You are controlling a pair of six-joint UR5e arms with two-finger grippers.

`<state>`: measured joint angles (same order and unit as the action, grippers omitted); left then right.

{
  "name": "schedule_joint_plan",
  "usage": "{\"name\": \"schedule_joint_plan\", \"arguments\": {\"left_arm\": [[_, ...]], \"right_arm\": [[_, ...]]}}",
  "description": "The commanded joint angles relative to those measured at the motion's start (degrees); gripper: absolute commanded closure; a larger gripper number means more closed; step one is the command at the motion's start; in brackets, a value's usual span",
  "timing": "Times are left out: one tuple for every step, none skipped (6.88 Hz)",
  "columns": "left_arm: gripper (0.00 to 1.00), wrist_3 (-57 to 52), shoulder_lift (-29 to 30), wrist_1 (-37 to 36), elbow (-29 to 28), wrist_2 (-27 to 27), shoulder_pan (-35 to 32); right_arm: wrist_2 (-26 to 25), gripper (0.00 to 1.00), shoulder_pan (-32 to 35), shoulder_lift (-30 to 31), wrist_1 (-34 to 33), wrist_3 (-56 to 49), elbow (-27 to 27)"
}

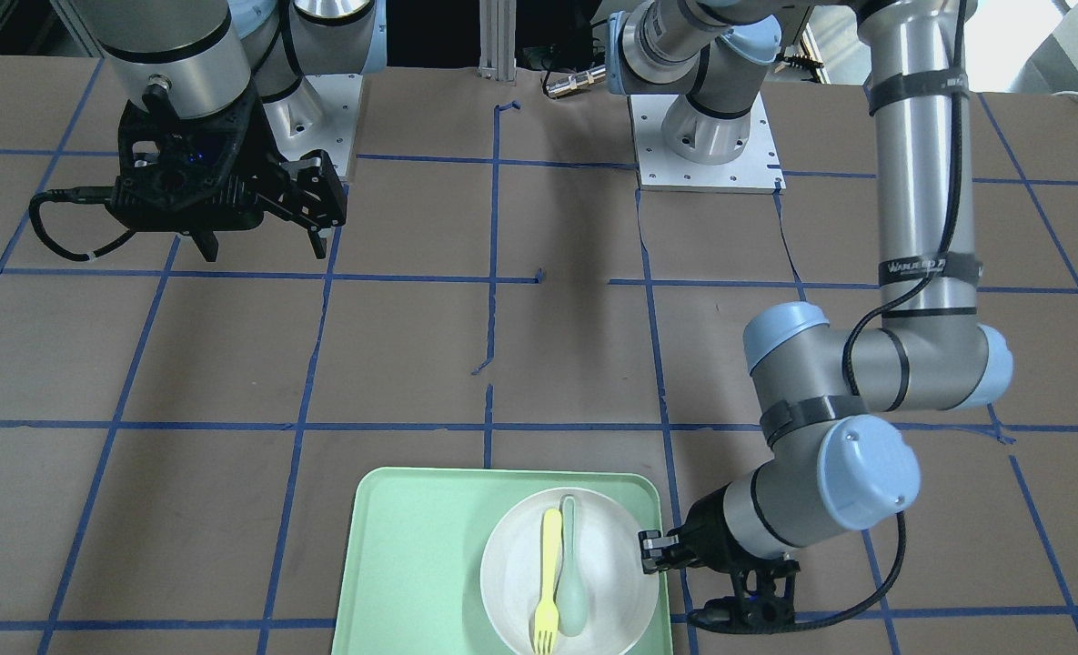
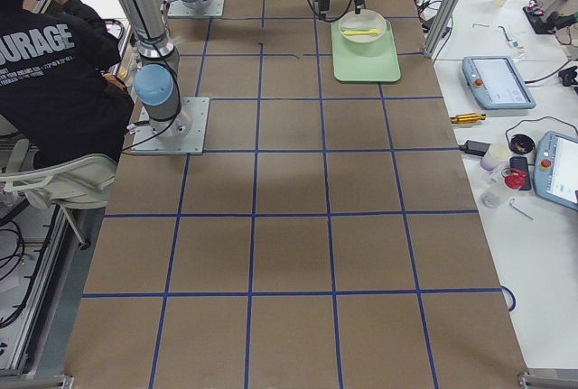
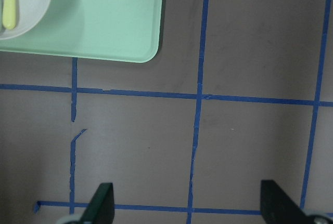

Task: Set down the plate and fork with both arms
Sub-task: 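Slide the white plate with the left gripper onto the green tray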

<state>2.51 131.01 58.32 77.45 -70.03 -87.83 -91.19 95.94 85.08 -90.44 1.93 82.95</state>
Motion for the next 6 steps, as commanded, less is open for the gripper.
{"name": "schedule_joint_plan", "arguments": {"left_arm": [[1.00, 4.06, 4.43, -0.66, -3.71, -0.29, -2.79], [1.00, 3.73, 4.69, -0.66, -3.79, -0.29, -2.79], [0.53, 2.42, 4.52, -1.36, -3.97, -0.37, -2.79], [0.07, -1.85, 2.52, -0.49, -3.36, -4.46, -2.70], [0.00, -1.55, -0.81, 3.08, -2.75, -10.60, -2.27], [0.00, -1.46, -6.67, 10.77, -2.39, -12.05, -1.91]], "right_arm": [[-0.04, 0.00, 0.03, 0.00, 0.00, 0.09, 0.10], [-0.04, 0.00, 0.03, 0.00, 0.00, 0.09, 0.10], [-0.04, 0.00, 0.03, 0.00, -0.09, 0.09, 0.02], [-0.04, 0.00, 0.03, 0.00, -0.17, 0.09, 0.10], [0.05, 0.00, 0.03, 0.00, -0.26, 0.09, 0.10], [0.05, 0.00, 0.03, 0.00, -0.26, 0.09, 0.10]]}}
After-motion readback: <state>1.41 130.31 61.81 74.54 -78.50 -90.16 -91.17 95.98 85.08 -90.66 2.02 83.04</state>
